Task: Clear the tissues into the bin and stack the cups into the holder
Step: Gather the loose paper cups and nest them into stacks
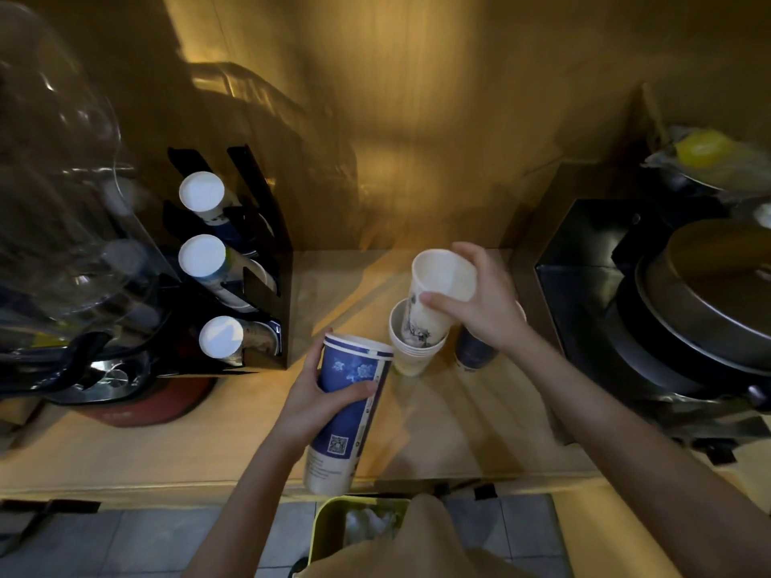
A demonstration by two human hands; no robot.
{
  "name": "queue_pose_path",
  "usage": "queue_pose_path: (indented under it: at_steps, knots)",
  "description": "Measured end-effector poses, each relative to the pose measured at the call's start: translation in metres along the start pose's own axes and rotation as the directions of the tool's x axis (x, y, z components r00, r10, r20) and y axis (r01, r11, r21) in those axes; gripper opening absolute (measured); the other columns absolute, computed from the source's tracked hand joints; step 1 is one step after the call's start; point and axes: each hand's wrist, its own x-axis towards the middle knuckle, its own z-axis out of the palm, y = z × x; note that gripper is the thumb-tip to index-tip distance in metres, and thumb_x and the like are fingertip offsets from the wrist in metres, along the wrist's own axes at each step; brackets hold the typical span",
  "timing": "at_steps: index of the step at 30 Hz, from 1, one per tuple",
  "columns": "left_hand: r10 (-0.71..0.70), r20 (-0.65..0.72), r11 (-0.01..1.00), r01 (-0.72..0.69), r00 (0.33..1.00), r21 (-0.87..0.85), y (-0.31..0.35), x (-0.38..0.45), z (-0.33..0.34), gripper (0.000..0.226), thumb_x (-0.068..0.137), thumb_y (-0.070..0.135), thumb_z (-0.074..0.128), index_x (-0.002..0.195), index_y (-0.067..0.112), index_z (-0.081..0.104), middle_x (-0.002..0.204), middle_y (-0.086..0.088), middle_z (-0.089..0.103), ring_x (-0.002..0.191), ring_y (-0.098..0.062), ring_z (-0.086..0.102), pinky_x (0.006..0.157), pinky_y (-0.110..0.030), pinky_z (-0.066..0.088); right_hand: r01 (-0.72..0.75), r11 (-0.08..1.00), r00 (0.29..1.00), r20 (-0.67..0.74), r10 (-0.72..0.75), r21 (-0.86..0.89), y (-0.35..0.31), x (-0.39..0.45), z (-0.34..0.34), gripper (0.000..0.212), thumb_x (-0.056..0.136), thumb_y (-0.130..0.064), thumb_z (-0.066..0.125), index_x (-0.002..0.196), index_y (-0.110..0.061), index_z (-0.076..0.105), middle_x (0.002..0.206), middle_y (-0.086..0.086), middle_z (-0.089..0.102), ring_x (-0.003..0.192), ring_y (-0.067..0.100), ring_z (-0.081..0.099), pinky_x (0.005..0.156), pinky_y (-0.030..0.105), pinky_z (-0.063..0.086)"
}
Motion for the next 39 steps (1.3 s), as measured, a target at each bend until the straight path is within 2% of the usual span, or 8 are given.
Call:
queue_pose_path:
  at_steps: [6,11,16,21,29,32,35,39]
  knots:
    - [0.03,0.024,0.998,-0.031,0.999,0.045,-0.001,-0.001,-0.002,0.118,0.036,0.047,0.079,0.139,0.041,0.022,0.108,0.014,0.056,0.097,-0.009,0.06,0.074,-0.029,0.053,0.074,0.949,0.977,0.215,-0.006,-0.307,0.014,-0.002,0.024,0.097,0.069,-0.055,0.069,0.144,-0.016,0.021,0.15,0.006,0.033,0.135,0.024,0.033,0.108,0.039,0.033]
    - [0.07,0.032,0.997,-0.071,0.997,0.037,-0.003,-0.004,-0.002,0.113,0.045,0.038,0.082,0.14,0.039,0.021,0.109,0.016,0.056,0.096,-0.006,0.061,0.07,-0.022,0.055,0.209,0.849,0.93,0.367,-0.019,-0.485,0.018,-0.001,0.032,0.097,0.075,-0.052,0.066,0.147,-0.013,0.014,0.151,0.008,0.032,0.14,0.023,0.025,0.117,0.039,0.005]
    - [0.074,-0.001,0.997,-0.074,0.997,-0.002,-0.002,-0.006,-0.003,0.117,0.038,0.044,0.079,0.14,0.041,0.021,0.11,0.014,0.058,0.097,-0.009,0.062,0.076,-0.029,0.056,0.207,0.83,0.924,0.382,0.008,-0.518,0.025,-0.001,0.038,0.099,0.071,-0.055,0.066,0.146,-0.013,0.016,0.151,0.006,0.033,0.139,0.021,0.027,0.118,0.041,0.002]
    - [0.041,-0.025,0.995,-0.043,0.999,-0.089,0.007,-0.004,0.004,0.092,0.067,0.013,0.079,0.137,0.037,0.024,0.105,0.01,0.057,0.093,-0.01,0.061,0.069,-0.027,0.054,0.18,0.842,0.916,0.4,0.045,-0.508,0.026,-0.004,0.034,0.102,0.071,-0.049,0.069,0.147,-0.012,0.012,0.157,0.008,0.017,0.146,0.024,0.006,0.118,0.04,0.005]
    - [-0.067,0.177,0.856,0.148,0.982,-0.495,0.031,0.012,0.021,0.068,0.068,0.035,0.069,0.131,0.019,0.047,0.117,-0.013,0.066,0.092,-0.022,0.07,0.068,-0.035,0.06,0.44,0.843,0.879,0.34,-0.334,-0.31,0.01,-0.064,0.008,0.082,0.079,-0.019,0.065,0.144,-0.03,0.017,0.154,-0.001,0.026,0.142,0.011,0.019,0.114,0.025,0.015]
    - [0.002,0.198,0.855,0.101,0.98,-0.509,0.04,0.019,0.038,0.065,0.072,0.031,0.071,0.131,0.019,0.046,0.121,-0.014,0.065,0.098,-0.023,0.068,0.075,-0.036,0.059,0.111,0.988,0.937,0.319,-0.141,0.11,0.006,-0.085,0.003,0.056,0.088,-0.015,0.054,0.131,-0.042,0.031,0.135,-0.016,0.046,0.124,-0.009,0.041,0.102,0.013,0.034]
    - [0.113,0.18,0.889,-0.019,0.977,-0.458,0.053,0.022,0.056,0.067,0.07,0.026,0.072,0.13,0.023,0.043,0.118,-0.009,0.065,0.102,-0.022,0.067,0.078,-0.036,0.059,-0.203,0.83,0.959,0.275,0.063,0.519,0.005,-0.087,-0.006,0.037,0.091,-0.008,0.048,0.115,-0.036,0.049,0.118,-0.009,0.061,0.103,-0.005,0.06,0.086,0.014,0.049]
    - [0.238,0.164,0.893,-0.149,0.957,-0.426,0.079,0.026,0.084,0.072,0.065,0.023,0.075,0.129,0.022,0.042,0.117,-0.007,0.065,0.1,-0.02,0.067,0.079,-0.034,0.057,-0.299,0.717,0.95,0.268,0.161,0.63,0.007,-0.077,-0.032,0.033,0.083,-0.014,0.06,0.115,-0.023,0.056,0.12,0.005,0.064,0.104,0.016,0.064,0.083,0.023,0.054]
